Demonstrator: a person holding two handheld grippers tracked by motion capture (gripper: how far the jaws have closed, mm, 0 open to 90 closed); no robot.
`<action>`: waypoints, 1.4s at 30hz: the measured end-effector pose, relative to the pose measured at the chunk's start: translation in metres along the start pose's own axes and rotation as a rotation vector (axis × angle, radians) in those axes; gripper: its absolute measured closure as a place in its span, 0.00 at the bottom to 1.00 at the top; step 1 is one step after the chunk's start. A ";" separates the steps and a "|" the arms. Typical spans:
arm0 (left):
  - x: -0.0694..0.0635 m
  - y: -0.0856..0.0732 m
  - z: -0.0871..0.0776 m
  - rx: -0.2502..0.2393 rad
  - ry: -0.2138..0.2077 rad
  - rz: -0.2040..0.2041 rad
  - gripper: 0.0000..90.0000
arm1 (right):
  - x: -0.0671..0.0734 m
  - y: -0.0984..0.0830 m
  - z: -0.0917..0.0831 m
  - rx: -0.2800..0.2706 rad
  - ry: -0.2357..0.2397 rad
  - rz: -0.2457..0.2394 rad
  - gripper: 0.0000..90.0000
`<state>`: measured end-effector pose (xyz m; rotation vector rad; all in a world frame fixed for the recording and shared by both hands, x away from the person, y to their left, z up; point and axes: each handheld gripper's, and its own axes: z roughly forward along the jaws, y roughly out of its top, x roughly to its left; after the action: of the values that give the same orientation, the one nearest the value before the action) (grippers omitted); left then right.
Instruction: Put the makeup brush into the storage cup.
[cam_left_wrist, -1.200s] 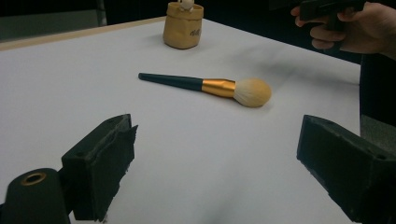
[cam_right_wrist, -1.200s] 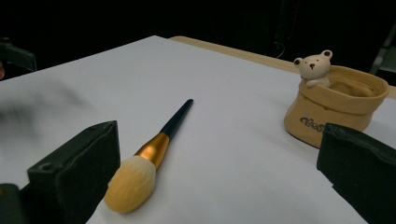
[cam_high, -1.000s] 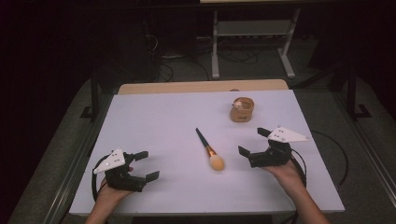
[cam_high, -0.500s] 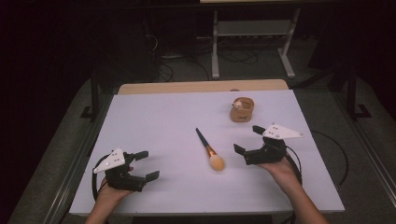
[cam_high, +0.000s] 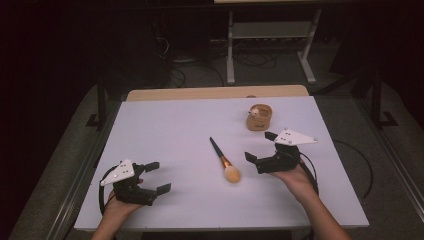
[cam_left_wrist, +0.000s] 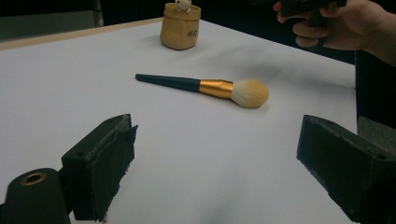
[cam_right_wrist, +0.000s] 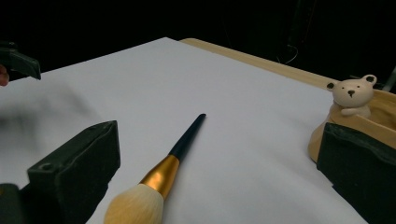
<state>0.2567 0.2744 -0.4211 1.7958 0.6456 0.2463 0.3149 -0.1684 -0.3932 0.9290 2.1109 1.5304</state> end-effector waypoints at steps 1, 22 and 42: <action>0.000 0.000 0.000 0.000 0.000 0.000 0.12 | 0.000 0.000 0.000 0.000 0.000 0.000 0.00; -0.001 0.001 0.001 -0.007 -0.004 -0.003 0.12 | 0.002 0.009 0.016 0.001 0.023 0.000 0.00; 0.000 0.001 0.001 -0.008 -0.006 -0.001 0.12 | 0.006 0.018 0.040 0.008 0.047 0.001 0.00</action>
<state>0.2571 0.2736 -0.4208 1.7877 0.6410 0.2427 0.3412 -0.1326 -0.3900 0.9050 2.1514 1.5593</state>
